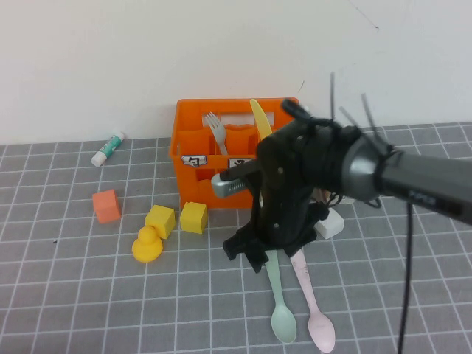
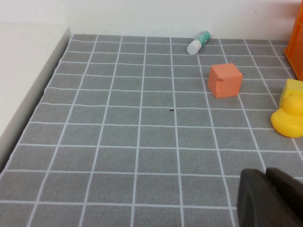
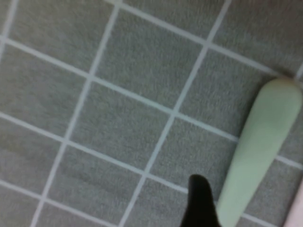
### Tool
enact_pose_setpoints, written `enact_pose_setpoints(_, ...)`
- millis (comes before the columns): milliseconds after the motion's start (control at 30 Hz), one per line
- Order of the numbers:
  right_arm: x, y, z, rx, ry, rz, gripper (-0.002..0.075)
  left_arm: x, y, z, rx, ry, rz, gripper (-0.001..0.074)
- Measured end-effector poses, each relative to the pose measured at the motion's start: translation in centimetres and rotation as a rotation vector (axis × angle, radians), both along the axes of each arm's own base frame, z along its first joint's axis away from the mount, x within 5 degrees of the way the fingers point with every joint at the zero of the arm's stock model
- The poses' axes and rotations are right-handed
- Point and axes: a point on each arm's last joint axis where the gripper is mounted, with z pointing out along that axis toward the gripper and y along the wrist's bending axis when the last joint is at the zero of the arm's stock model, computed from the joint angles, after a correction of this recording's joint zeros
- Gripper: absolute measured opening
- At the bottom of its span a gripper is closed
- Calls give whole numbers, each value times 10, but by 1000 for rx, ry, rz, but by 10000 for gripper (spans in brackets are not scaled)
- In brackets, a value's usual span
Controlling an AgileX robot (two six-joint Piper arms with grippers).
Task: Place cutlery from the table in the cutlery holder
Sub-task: Pick up the spoon
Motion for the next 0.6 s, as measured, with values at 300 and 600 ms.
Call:
enact_pose_setpoints(300, -1, 5, -24, -72, 54, -16, 421, 0, 0, 0, 0, 0, 0, -1)
enact_pose_setpoints(600, -2, 7, -39, -80, 88, -40, 268, 0, 0, 0, 4, 1, -1, -1)
